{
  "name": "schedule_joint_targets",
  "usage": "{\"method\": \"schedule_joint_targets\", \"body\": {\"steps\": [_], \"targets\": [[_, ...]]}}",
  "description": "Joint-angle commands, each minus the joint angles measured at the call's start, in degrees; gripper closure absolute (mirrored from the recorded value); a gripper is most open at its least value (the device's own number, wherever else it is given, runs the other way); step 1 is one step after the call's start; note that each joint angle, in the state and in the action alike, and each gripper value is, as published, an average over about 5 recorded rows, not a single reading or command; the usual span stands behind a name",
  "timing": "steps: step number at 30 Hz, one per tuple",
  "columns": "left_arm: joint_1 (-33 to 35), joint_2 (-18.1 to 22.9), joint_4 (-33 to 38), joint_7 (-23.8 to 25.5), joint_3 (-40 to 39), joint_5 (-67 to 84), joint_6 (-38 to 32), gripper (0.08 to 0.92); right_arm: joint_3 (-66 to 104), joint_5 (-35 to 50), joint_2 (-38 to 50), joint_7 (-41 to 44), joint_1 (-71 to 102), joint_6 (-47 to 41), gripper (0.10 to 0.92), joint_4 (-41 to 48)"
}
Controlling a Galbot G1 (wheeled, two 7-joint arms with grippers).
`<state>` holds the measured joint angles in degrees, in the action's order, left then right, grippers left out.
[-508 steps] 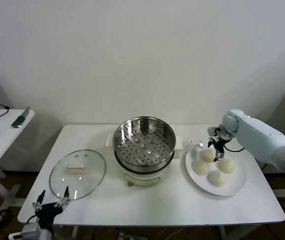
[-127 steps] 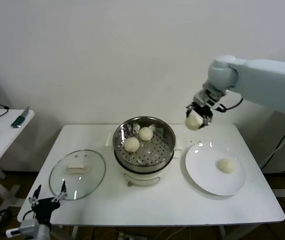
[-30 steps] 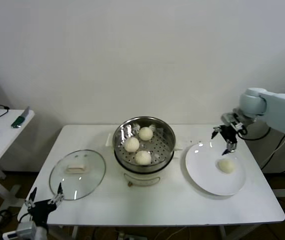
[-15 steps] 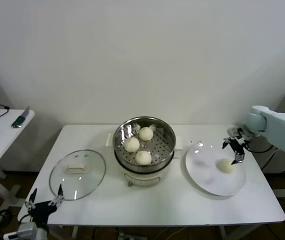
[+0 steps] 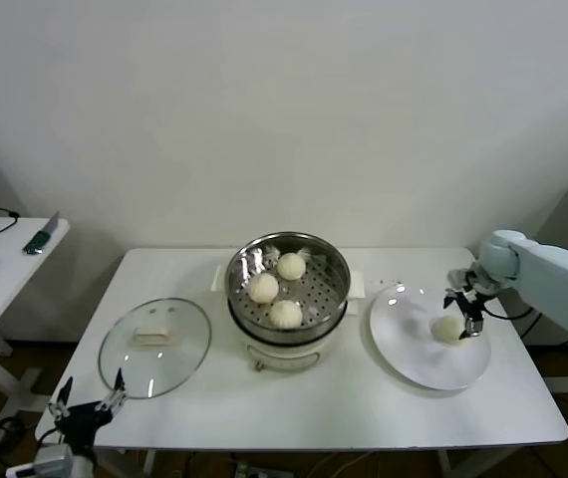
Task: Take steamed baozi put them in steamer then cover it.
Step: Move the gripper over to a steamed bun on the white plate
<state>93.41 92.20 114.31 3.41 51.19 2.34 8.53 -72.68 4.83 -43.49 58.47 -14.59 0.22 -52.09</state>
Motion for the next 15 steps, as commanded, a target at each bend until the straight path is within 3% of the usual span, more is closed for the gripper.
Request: {"method": "schedule_joint_targets", "body": {"steps": [1, 10, 15], "targets": [[-0.02, 0.29, -0.1, 0.0, -0.03, 0.04, -0.05, 0.177, 3.08, -1.92, -0.78, -0.08, 3.14, -0.23, 0.203, 2.33], [-0.23, 0.29, -0.18, 0.01, -0.04, 0.11, 0.0, 0.177, 3.89, -3.23, -1.52, 0.04, 3.75, -0.04, 0.207, 3.32], [-0.25, 0.27, -0.13, 0.03, -0.05, 0.14, 0.05, 0.177, 4.19, -3.37, -1.61, 0.33, 4.2, -0.05, 0.252, 2.89]]}}
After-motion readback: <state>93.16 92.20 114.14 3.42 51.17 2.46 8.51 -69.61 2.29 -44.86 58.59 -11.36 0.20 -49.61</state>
